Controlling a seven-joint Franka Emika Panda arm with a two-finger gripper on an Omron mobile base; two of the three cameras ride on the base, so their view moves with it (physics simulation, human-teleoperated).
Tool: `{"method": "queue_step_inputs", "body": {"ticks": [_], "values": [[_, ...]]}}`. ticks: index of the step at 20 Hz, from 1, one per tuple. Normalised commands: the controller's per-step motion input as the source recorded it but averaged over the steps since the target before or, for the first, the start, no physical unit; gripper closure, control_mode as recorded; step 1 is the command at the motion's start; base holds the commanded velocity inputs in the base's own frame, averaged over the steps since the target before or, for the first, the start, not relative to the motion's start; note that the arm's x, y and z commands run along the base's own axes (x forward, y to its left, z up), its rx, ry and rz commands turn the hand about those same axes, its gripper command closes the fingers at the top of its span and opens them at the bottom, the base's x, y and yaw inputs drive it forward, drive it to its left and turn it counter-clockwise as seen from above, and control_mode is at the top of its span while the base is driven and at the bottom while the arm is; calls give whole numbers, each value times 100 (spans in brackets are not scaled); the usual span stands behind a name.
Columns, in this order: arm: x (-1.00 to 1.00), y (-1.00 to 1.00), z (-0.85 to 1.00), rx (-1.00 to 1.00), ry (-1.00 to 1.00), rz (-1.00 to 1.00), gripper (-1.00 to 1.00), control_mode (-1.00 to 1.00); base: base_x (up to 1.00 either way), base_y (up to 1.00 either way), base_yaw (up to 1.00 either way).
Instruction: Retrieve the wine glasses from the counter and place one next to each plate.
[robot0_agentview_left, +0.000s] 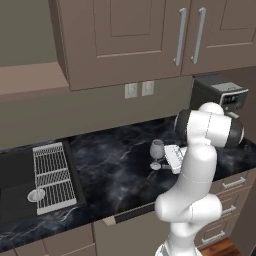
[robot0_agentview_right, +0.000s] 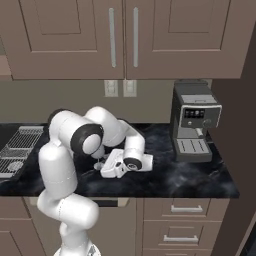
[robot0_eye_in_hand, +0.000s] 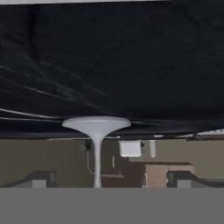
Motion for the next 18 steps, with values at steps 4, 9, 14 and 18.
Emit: {"method": "queue_step_inputs", "body": {"ticks": [4,9,14,18], "values": [[14,0,0,0,9,-4,-100,-100,0,0,0],[7,2,-7,0,5,-11,-100,-100,0,0,0],[4,12,-21,0,1,-12,-100,-100,0,0,0],[23,10,-13,0,0,-12,-100,-100,0,0,0]]}}
